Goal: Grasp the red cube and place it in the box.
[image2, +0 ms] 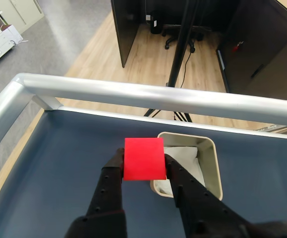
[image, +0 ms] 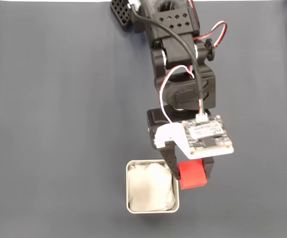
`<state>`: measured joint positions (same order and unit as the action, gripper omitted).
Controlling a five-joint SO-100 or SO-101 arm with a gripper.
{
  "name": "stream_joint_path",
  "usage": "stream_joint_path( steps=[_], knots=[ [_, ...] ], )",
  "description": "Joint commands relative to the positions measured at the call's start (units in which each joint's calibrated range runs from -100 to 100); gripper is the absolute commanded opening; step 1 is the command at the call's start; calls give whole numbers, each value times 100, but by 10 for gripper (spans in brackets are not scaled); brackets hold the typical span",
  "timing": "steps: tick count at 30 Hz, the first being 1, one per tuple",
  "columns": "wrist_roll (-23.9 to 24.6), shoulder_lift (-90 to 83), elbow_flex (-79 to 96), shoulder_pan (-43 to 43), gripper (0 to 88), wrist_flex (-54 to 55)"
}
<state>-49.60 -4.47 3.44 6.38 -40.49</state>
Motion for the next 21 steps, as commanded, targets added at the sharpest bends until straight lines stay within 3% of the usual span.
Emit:
stream_joint_path(
  steps=[1, 21],
  knots=[
    [24, -367, -42, -141, 82, 107],
    [20, -38, 12, -524, 81, 295]
  ],
)
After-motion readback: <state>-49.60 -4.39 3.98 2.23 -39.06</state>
